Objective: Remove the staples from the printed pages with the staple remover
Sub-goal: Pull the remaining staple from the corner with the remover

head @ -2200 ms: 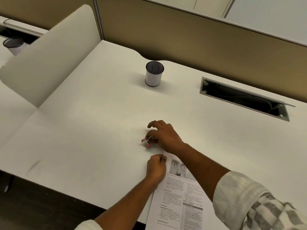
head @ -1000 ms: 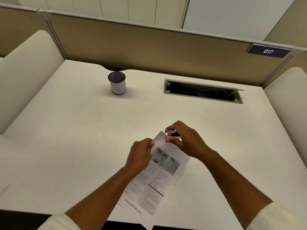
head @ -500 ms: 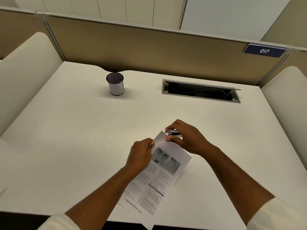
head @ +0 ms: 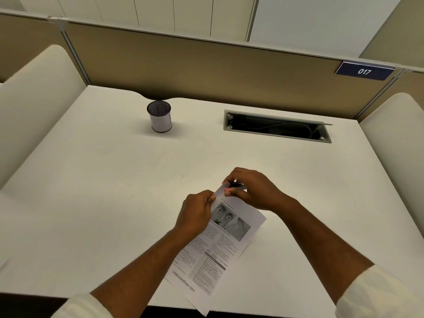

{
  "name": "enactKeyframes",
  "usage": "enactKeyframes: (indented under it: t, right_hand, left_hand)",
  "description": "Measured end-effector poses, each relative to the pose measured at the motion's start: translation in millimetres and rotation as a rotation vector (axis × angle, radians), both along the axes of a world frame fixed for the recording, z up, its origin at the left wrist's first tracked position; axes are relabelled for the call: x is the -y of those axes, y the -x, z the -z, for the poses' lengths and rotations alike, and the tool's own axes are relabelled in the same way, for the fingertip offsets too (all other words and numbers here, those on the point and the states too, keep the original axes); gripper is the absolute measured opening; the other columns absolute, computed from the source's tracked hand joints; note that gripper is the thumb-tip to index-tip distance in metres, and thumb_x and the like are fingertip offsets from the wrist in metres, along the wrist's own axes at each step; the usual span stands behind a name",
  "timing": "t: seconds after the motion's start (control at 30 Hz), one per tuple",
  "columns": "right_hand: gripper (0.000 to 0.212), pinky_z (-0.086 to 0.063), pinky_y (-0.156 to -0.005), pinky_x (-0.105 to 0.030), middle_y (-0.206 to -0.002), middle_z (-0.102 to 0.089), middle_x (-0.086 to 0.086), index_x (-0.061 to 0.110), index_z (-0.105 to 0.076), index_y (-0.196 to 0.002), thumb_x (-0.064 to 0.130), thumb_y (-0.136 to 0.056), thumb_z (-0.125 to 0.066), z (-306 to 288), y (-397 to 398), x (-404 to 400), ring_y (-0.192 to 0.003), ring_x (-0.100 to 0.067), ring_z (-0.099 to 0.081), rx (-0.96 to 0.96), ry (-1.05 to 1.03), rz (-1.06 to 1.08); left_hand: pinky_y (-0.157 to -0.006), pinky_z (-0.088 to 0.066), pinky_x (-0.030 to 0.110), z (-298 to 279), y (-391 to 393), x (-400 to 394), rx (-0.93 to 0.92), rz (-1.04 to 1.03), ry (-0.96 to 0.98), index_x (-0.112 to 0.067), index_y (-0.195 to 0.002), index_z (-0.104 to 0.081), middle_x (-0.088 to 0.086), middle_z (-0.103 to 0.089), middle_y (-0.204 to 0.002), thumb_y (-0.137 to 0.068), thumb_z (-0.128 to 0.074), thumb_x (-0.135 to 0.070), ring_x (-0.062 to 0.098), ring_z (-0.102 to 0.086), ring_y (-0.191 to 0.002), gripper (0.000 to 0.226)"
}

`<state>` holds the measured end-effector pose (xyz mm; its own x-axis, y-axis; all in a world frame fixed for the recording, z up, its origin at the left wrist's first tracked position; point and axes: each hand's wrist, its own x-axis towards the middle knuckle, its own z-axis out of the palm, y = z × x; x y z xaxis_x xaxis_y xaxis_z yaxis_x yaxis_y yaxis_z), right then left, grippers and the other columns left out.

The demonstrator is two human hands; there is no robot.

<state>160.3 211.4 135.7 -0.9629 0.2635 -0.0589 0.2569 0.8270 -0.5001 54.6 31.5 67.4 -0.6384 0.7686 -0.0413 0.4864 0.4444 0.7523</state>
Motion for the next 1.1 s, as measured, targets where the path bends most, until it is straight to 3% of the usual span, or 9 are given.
enactKeyframes:
  t: [0.3,0.5,0.6,0.83,1.1]
  right_hand:
    - [0.032,-0.054,-0.084,-0.028,-0.113,-0.07,0.006,0.021,-0.07,-0.117,0.042,-0.093,-0.069,-7,2,2,-0.098,-0.013,-0.064,-0.004,-0.004,-0.008]
    - [0.031,-0.052,-0.081,-0.025,-0.113,-0.069,0.007,0.021,-0.072,-0.116,0.041,-0.093,-0.071,-17,4,2,-0.099,-0.012,-0.064,0.02,-0.035,-0.037]
    - [0.032,-0.047,-0.078,-0.021,-0.115,-0.069,0.008,0.023,-0.072,-0.118,0.043,-0.093,-0.069,-19,6,0,-0.1,-0.012,-0.064,0.058,-0.088,-0.063]
    - [0.032,-0.051,-0.081,-0.027,-0.114,-0.07,0.009,0.024,-0.072,-0.118,0.043,-0.093,-0.069,-23,9,0,-0.1,-0.013,-0.064,0.109,-0.184,-0.107]
    - [0.033,-0.044,-0.078,-0.025,-0.115,-0.07,0.009,0.024,-0.072,-0.119,0.044,-0.093,-0.068,-25,12,-2,-0.104,-0.014,-0.063,0.175,-0.304,-0.174]
  left_hand:
    - [-0.061,-0.054,0.013,-2,0,1,0.007,0.0,-0.005,-0.023,-0.1,-0.066,-0.006,-0.072,-0.092,-0.101,-0.048,-0.041,0.008,-0.068,-0.071,0.025]
    - [-0.058,-0.047,0.012,-6,1,1,-0.013,0.019,-0.003,-0.022,-0.099,-0.065,-0.004,-0.074,-0.093,-0.1,-0.046,-0.042,0.008,-0.066,-0.068,0.028]
    - [-0.063,-0.055,0.017,-5,1,1,-0.025,0.032,0.01,-0.023,-0.102,-0.066,-0.004,-0.074,-0.095,-0.101,-0.047,-0.042,0.01,-0.068,-0.07,0.027]
    - [-0.064,-0.058,0.021,-6,0,1,-0.062,0.053,0.05,-0.023,-0.101,-0.066,-0.002,-0.075,-0.093,-0.102,-0.044,-0.042,0.012,-0.07,-0.07,0.029]
    - [-0.065,-0.054,0.021,-14,3,-4,-0.146,0.118,0.128,-0.023,-0.107,-0.066,-0.001,-0.075,-0.098,-0.102,-0.047,-0.039,0.017,-0.071,-0.073,0.025]
